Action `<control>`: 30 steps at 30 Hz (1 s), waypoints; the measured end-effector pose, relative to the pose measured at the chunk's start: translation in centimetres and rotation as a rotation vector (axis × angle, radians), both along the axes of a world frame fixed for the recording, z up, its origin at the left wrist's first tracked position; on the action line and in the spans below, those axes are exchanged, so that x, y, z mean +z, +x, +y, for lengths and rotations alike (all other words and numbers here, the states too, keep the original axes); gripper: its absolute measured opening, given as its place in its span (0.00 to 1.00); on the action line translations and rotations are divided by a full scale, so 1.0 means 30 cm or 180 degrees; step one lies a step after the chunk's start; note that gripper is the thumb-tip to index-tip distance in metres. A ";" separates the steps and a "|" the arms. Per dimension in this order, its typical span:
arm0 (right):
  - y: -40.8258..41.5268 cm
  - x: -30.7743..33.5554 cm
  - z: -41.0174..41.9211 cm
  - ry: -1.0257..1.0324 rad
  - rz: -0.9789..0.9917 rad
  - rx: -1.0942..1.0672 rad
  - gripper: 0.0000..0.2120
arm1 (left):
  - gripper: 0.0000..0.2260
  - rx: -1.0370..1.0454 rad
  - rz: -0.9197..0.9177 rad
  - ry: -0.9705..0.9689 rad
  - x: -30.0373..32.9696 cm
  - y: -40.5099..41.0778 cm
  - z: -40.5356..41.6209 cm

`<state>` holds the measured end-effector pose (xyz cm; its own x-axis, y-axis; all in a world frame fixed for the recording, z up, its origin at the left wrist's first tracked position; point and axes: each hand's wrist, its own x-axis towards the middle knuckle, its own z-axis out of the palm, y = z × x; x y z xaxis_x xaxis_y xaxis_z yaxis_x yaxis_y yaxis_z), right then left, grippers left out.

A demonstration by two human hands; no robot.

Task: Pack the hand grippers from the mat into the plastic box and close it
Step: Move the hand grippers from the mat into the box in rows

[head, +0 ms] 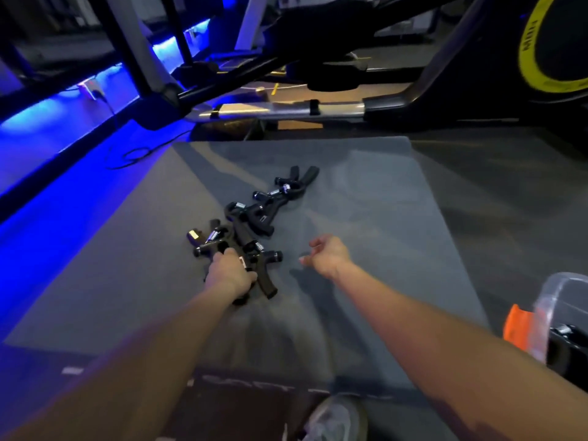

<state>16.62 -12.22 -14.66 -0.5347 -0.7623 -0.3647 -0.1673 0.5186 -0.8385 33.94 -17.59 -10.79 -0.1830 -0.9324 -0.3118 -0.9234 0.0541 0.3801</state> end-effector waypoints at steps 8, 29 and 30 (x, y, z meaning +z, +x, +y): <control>0.066 -0.062 -0.057 0.0044 -0.0050 0.0214 0.23 | 0.25 0.0149 0.0083 0.0132 -0.116 0.051 0.003; 0.086 0.029 -0.013 -0.0165 -0.0215 0.0221 0.20 | 0.08 0.1586 0.1520 0.0068 -0.008 0.019 -0.085; 0.076 0.049 0.002 -0.0194 -0.0215 0.0169 0.20 | 0.09 0.1594 0.1634 0.0037 0.016 0.014 -0.075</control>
<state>18.89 -12.15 -13.18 -0.4687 -0.8108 -0.3506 -0.1353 0.4581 -0.8785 34.35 -19.85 -10.30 0.1397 -0.9398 -0.3117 -0.5408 -0.3361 0.7711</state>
